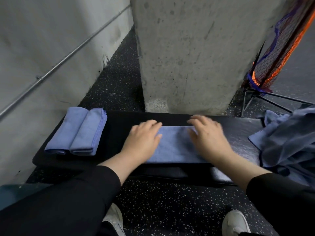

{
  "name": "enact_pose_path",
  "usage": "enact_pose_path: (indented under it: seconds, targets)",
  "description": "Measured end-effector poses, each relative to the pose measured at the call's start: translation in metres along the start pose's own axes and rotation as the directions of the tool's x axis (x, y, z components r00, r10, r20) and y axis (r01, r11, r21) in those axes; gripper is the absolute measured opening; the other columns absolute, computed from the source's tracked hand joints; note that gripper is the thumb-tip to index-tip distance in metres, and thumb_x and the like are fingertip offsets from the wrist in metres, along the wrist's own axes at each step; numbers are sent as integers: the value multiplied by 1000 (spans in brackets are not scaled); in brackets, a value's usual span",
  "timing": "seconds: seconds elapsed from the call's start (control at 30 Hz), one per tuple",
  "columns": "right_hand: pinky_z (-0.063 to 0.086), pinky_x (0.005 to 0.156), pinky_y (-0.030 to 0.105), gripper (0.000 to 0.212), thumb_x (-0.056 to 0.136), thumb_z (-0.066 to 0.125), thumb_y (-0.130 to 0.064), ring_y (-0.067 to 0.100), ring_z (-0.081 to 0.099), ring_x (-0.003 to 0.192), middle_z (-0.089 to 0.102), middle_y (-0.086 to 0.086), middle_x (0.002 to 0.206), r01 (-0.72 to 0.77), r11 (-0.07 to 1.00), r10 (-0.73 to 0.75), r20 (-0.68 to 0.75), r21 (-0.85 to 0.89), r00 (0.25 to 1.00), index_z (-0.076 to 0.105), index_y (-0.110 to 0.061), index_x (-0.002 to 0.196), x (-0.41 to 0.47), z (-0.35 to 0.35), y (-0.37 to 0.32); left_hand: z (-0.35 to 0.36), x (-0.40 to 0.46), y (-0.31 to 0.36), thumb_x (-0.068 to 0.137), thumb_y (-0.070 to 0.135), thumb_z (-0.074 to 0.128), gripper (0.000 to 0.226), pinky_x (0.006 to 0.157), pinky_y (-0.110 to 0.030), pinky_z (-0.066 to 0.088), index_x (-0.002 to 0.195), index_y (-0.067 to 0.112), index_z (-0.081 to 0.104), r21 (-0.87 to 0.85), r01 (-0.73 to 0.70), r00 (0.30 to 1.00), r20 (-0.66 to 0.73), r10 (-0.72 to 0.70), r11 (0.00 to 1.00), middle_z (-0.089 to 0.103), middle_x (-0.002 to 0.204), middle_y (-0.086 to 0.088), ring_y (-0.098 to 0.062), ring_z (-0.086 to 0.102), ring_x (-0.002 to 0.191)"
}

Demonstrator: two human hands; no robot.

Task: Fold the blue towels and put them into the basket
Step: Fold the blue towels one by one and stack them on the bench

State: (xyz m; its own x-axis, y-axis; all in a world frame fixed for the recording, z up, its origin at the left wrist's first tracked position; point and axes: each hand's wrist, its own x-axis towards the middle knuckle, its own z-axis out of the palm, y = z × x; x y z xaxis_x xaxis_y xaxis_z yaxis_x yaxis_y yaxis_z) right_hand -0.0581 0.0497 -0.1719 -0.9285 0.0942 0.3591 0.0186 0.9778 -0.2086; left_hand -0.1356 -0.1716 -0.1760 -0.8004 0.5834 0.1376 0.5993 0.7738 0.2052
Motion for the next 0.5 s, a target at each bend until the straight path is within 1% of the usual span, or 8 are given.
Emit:
enact_pose_path:
  seconds: [0.03, 0.07, 0.1, 0.13, 0.2, 0.23, 0.37, 0.5]
  targets:
    - [39, 105, 50, 49, 97, 36, -43, 27, 51, 132, 55, 5, 142, 4, 998, -9, 89, 66, 996, 61, -17, 129, -4, 7, -10, 7, -2, 7, 105, 41, 41, 54, 118, -40, 22, 155, 24, 35, 10, -31, 997, 72, 30, 999, 31, 161, 0, -21, 30, 147]
    - [30, 115, 51, 53, 101, 34, -44, 24, 38, 144, 43, 4, 155, -37, 994, 14, 215, 105, 976, 52, -16, 141, -9, 13, -18, 14, -4, 11, 105, 45, 36, 57, 123, -40, 12, 158, 25, 26, 30, -47, 989, 142, 43, 998, 19, 167, 1, -17, 17, 153]
    - [18, 121, 51, 59, 102, 29, -49, 20, 21, 152, 27, 2, 164, -84, 993, 49, 340, 88, 939, 39, -18, 151, -14, 20, -21, 19, -6, 13, 105, 50, 30, 60, 125, -40, 4, 160, 27, 18, 51, -55, 978, 205, 44, 997, 7, 169, 4, -13, 4, 155]
    - [9, 123, 49, 69, 100, 21, -59, 17, 9, 155, 14, -2, 167, -89, 996, 70, 411, 27, 909, 27, -20, 157, -20, 26, -19, 23, -8, 12, 105, 54, 24, 63, 125, -41, -2, 161, 29, 11, 61, -60, 967, 252, 42, 996, -2, 169, 7, -10, -5, 155]
    - [2, 125, 48, 85, 88, 3, -72, 13, -1, 155, 0, -8, 168, -31, 998, 56, 450, -63, 891, 12, -27, 160, -27, 30, -12, 25, -12, 8, 103, 59, 18, 66, 125, -44, -6, 161, 31, 3, 62, -68, 958, 281, 48, 996, -10, 168, 11, -7, -12, 153]
    - [0, 125, 49, 88, 85, 0, -75, 13, -4, 155, -2, -9, 168, -14, 997, 47, 449, -76, 892, 8, -30, 160, -29, 29, -6, 25, -14, 5, 101, 62, 17, 69, 125, -45, -5, 161, 32, 1, 70, -72, 959, 278, 49, 995, -11, 168, 11, -7, -13, 153]
    - [-2, 125, 47, 88, 85, 1, -83, 13, -9, 154, -8, -12, 167, -6, 993, 62, 468, -119, 881, 1, -36, 160, -27, 23, 12, 23, -17, -7, 95, 73, 14, 78, 125, -46, -5, 160, 33, -3, 95, -66, 957, 289, 36, 993, -13, 167, 12, -10, -15, 153]
    - [-5, 125, 44, 98, 76, -10, -86, 11, -10, 154, -9, -12, 167, 7, 994, 48, 494, -108, 868, -2, -36, 160, -25, 16, 23, 20, -18, -18, 91, 79, 14, 84, 125, -46, -7, 160, 34, -4, 93, -61, 950, 311, 29, 994, -15, 167, 13, -10, -17, 153]
